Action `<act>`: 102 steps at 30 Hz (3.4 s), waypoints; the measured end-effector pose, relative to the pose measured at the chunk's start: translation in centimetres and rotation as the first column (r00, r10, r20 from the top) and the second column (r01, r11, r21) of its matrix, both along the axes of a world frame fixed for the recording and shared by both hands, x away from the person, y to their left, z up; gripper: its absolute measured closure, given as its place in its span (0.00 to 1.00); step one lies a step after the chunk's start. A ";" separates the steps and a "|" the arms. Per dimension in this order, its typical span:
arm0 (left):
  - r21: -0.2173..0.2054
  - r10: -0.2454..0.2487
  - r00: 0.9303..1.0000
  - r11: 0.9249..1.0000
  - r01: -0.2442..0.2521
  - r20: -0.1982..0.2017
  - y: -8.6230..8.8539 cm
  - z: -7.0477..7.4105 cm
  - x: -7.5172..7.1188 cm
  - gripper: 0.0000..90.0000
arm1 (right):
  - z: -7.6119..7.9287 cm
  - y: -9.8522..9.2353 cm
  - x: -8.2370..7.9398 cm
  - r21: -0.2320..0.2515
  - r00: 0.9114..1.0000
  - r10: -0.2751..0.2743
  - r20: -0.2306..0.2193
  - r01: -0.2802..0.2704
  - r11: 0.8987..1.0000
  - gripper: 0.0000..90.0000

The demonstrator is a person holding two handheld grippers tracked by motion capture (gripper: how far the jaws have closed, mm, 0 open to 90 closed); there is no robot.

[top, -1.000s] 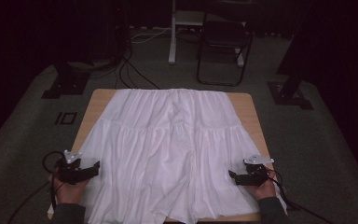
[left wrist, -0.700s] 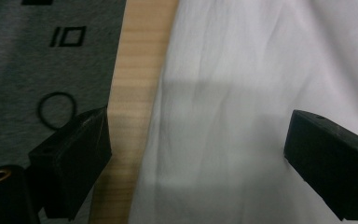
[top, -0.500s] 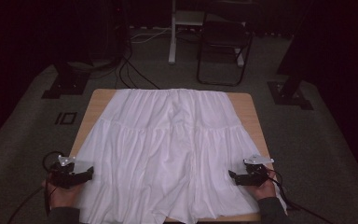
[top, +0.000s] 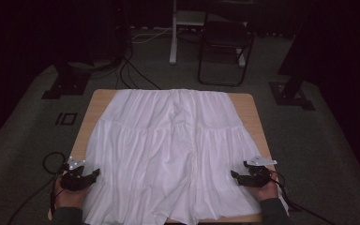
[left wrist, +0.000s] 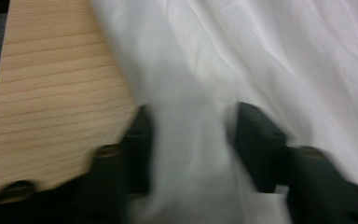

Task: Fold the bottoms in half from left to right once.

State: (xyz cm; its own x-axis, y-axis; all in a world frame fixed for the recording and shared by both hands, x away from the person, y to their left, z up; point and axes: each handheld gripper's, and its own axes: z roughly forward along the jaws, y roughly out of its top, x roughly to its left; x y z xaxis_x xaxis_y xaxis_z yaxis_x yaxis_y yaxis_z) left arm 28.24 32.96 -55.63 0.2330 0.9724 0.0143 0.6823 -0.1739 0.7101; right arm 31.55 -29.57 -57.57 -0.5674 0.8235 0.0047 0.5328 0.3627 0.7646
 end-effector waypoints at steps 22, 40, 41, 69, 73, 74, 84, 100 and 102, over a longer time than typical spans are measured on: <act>0.014 0.048 0.998 0.999 -0.048 -0.040 0.9 -0.3 0.1 0.19 | -0.1 0.0 0.0 0.001 1.000 0.008 0.007 -0.008 1.000 0.27; -0.011 -0.064 0.998 0.998 0.064 -0.026 -0.7 0.3 0.1 0.95 | 1.8 -6.8 -1.5 0.064 0.953 -0.302 0.005 0.301 0.952 0.22; -0.011 -0.066 0.998 0.998 0.066 -0.023 -0.7 0.2 0.1 0.95 | 1.2 -6.7 -1.0 0.010 0.948 -0.319 -0.013 0.320 0.948 0.23; 0.590 0.503 0.840 0.621 -0.516 0.205 5.9 5.3 1.4 0.97 | 1.9 -6.7 -2.4 0.044 0.973 -0.229 -0.028 0.231 0.972 0.97; 0.516 0.461 0.854 0.685 -0.515 0.241 4.4 6.8 0.9 0.97 | 1.8 -6.2 -2.1 0.032 0.977 -0.212 -0.035 0.213 0.976 0.97; 0.516 0.461 0.854 0.685 -0.515 0.241 4.4 6.8 0.9 0.97 | 1.8 -6.2 -2.1 0.032 0.977 -0.212 -0.035 0.213 0.976 0.97; 0.213 -0.012 0.961 0.976 -0.048 0.275 -5.5 11.0 -1.9 0.96 | 0.9 -6.2 -2.0 0.024 0.974 -0.217 -0.058 0.219 0.975 0.96; -0.034 -0.722 0.635 0.653 0.757 0.275 -30.2 12.1 1.0 0.96 | 0.5 -6.1 -2.0 0.051 0.971 -0.228 -0.065 0.232 0.971 0.95; -0.087 -0.744 0.637 0.634 0.769 0.203 -33.7 9.5 2.4 0.94 | 0.5 -6.1 -2.0 0.055 0.971 -0.229 -0.065 0.233 0.971 0.95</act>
